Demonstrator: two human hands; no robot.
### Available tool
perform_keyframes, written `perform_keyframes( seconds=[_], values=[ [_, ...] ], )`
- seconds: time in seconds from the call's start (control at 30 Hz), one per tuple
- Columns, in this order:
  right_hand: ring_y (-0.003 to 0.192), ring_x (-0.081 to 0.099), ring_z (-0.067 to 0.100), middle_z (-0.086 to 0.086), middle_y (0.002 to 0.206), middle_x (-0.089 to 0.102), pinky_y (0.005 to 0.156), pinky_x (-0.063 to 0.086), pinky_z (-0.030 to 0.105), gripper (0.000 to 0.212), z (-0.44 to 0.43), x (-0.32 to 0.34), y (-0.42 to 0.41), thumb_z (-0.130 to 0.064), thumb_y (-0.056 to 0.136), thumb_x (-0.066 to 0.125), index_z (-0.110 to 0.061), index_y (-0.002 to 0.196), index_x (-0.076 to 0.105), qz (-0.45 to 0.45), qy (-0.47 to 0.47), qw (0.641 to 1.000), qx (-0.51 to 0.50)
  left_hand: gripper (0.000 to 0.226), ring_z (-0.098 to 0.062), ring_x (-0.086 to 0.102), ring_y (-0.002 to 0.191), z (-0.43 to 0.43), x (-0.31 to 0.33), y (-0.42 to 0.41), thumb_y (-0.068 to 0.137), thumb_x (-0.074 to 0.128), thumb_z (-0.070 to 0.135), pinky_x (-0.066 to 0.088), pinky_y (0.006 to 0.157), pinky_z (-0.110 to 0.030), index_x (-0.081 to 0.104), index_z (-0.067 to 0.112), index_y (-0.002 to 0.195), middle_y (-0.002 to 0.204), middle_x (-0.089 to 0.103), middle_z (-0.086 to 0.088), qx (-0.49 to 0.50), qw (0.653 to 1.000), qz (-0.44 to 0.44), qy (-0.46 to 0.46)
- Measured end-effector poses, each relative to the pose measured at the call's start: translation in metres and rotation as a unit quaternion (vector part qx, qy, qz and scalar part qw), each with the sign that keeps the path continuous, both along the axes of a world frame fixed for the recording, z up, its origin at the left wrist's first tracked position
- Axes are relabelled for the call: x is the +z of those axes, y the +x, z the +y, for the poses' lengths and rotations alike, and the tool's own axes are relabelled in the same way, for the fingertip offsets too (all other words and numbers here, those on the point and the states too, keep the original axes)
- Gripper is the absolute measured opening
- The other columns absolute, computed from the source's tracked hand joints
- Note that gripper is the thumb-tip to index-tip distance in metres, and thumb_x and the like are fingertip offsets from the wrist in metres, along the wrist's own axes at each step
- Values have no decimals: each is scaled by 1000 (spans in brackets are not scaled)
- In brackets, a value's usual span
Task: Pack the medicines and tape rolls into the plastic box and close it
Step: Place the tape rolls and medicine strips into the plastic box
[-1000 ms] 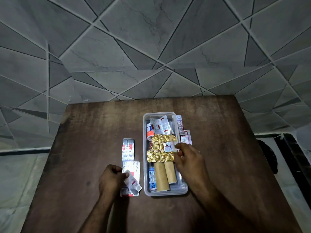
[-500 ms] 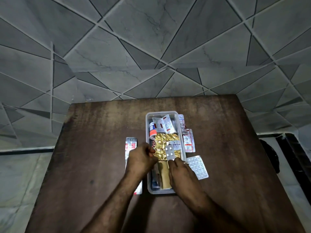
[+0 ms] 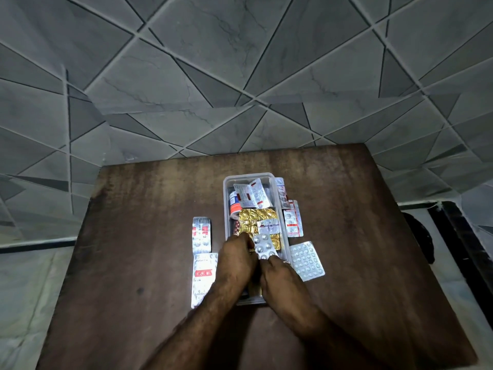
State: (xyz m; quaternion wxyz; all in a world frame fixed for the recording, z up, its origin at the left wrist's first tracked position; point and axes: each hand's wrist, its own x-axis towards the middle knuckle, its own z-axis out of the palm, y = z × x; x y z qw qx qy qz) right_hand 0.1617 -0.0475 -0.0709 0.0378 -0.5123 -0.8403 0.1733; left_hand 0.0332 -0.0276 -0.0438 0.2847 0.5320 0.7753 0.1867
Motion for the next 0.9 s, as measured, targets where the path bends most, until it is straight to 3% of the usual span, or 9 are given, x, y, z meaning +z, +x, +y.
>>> perform_keyframes(
  seconds=[0.13, 0.23, 0.33, 0.43, 0.53, 0.63, 0.7, 0.8, 0.9],
  values=[
    [66, 65, 24, 5, 83, 64, 59, 54, 31, 24, 2, 0, -1, -9, 67, 67, -16, 89, 63, 9, -12, 1000, 1, 18, -28, 63, 94, -3, -3, 2, 80, 64, 16, 39, 70, -25, 66, 9, 97, 101, 69, -12, -17, 1000, 18, -5],
    [72, 65, 28, 8, 85, 65, 64, 50, 32, 21, 9, 11, -2, -16, 79, 50, -13, 91, 67, 84, -10, 996, -41, 18, -27, 62, 92, -5, 4, 4, 85, 61, 22, 36, 68, -24, 65, 12, 99, 102, 65, -9, -14, 999, 42, 20],
    [81, 66, 21, 6, 93, 70, 74, 46, 23, 19, 24, 27, 8, -19, 85, 59, -14, 99, 71, 179, -14, 976, -122, 18, -22, 64, 86, -6, 10, -9, 86, 63, 30, 41, 70, -25, 67, 17, 98, 98, 65, -3, 63, 995, 10, 75],
    [81, 65, 15, 3, 93, 72, 72, 44, 20, 16, 45, 36, 29, -20, 86, 65, -15, 100, 72, 211, -19, 958, -191, 17, -17, 67, 82, -9, 6, -40, 82, 63, 35, 52, 72, -29, 68, 21, 90, 91, 71, 4, 164, 981, -46, 96],
    [75, 62, 10, 2, 91, 74, 67, 38, 16, 16, 59, 29, 54, -20, 84, 68, -15, 99, 72, 195, -31, 945, -263, 22, -21, 63, 88, -23, -5, -70, 84, 66, 30, 48, 62, -19, 66, 16, 101, 103, 68, -3, 243, 967, -45, 64],
    [79, 65, 20, 7, 92, 73, 68, 40, 22, 18, 61, 7, 75, -22, 82, 69, -12, 97, 70, 144, -56, 941, -300, 47, -33, 62, 102, -44, -23, -90, 80, 71, 33, 51, 80, -35, 57, 9, 117, 117, 63, -18, 259, 966, -3, -22],
    [89, 65, 27, 9, 97, 71, 76, 45, 29, 26, 57, -7, 85, -27, 79, 70, -13, 101, 67, 97, -68, 947, -300, 54, -37, 59, 106, -56, -36, -91, 76, 75, 38, 49, 86, -41, 54, 9, 117, 117, 61, -20, 246, 966, -1, -84],
    [104, 61, 29, 10, 109, 67, 90, 46, 38, 42, 47, -19, 89, -39, 75, 71, -18, 111, 63, 35, -86, 949, -302, 59, -36, 56, 102, -70, -48, -80, 69, 76, 52, 48, 82, -40, 50, 15, 107, 109, 61, -16, 209, 970, 13, -124],
    [109, 57, 33, 10, 115, 62, 95, 45, 41, 60, 39, -24, 87, -56, 68, 69, -25, 118, 58, -21, -89, 947, -308, 71, -38, 56, 104, -74, -48, -68, 63, 77, 59, 48, 80, -41, 47, 16, 112, 113, 57, -16, 207, 968, 23, -137]
  ],
)
